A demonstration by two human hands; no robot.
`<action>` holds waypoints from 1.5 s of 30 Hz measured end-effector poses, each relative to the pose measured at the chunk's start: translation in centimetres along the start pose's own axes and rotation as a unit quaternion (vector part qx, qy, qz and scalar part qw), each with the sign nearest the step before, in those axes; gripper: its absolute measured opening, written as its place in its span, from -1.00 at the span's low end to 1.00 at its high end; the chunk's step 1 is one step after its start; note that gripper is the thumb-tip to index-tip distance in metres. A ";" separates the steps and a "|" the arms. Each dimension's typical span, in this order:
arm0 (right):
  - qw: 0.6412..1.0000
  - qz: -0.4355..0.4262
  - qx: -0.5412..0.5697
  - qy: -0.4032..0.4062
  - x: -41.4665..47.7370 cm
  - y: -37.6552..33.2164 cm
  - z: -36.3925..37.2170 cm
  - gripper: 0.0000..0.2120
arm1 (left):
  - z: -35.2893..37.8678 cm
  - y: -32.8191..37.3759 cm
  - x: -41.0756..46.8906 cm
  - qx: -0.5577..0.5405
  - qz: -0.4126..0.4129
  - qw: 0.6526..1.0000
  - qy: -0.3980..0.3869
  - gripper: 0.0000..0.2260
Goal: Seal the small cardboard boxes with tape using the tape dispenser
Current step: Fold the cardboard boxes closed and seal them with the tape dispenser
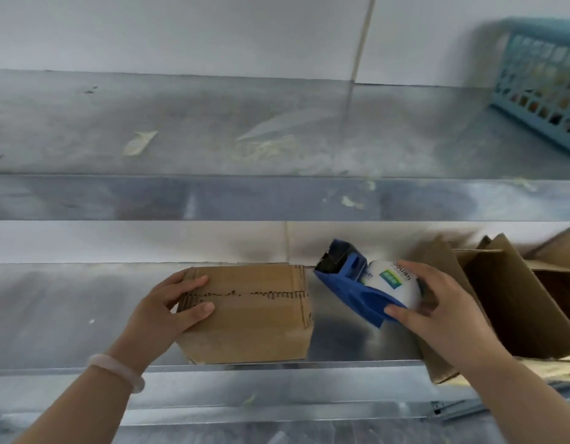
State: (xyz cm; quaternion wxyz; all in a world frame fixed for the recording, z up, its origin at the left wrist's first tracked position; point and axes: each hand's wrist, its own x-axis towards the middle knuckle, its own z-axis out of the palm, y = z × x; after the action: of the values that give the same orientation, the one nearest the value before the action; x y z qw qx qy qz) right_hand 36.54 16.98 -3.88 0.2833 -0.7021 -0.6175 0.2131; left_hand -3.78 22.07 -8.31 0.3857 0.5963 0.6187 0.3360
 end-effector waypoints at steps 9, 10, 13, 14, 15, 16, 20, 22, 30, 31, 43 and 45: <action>0.978 -0.179 -0.001 0.106 -3.0 -2.1 -3.7 -0.33 | 5.5 3.1 -0.7 0.057 0.036 0.998 -0.015 -0.60; 0.973 -0.200 -0.004 0.115 -3.1 -2.2 -3.5 -0.34 | 5.5 3.1 -0.9 0.099 0.048 0.994 0.006 -0.59; 0.954 -0.266 -0.020 0.137 -3.2 -2.3 -2.4 -0.37 | 5.7 4.1 -1.8 0.279 0.157 0.935 0.156 -0.59; 0.945 -0.290 -0.027 0.149 -3.1 -2.4 -2.0 -0.38 | 6.0 4.9 -2.5 0.301 0.216 0.907 0.200 -0.61; 0.935 -0.313 -0.030 0.163 -3.1 -2.7 -1.6 -0.38 | 6.5 6.1 -3.5 0.299 0.269 0.888 0.221 -0.64; 0.925 -0.334 -0.029 0.177 -3.1 -3.0 -1.1 -0.39 | 7.2 7.1 -4.4 0.279 0.297 0.889 0.207 -0.66; 0.889 -0.397 -0.038 0.223 -3.4 -4.9 0.6 -0.48 | 10.0 13.2 -8.5 -0.001 0.108 0.994 -0.024 -0.45; 0.880 -0.409 -0.054 0.235 -3.9 -5.5 1.6 -0.47 | 11.0 15.7 -9.7 -0.211 -0.028 0.971 -0.105 -0.53; 0.901 -0.400 -0.056 0.158 -4.8 -4.8 3.5 -0.48 | 12.1 16.8 -9.9 -0.381 -0.057 0.920 -0.073 -0.55; 0.900 -0.410 -0.050 0.138 -4.8 -4.6 3.4 -0.50 | 12.1 16.7 -9.9 -0.379 -0.052 0.922 -0.064 -0.55; 0.890 0.033 0.449 -0.069 -0.6 -5.1 -1.8 -0.66 | 11.2 15.3 -9.9 -0.450 -0.101 0.872 -0.164 -0.56; 0.817 0.100 0.530 -0.201 -0.7 -5.1 -1.6 -0.66 | 11.5 15.3 -10.0 -0.435 -0.097 0.875 -0.189 -0.58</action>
State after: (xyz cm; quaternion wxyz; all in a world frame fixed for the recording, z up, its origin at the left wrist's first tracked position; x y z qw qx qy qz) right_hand 33.69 16.44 0.66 0.4584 -0.4426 -0.3785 0.6713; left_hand 13.54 12.53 0.36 0.7467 0.3572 0.3801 0.4128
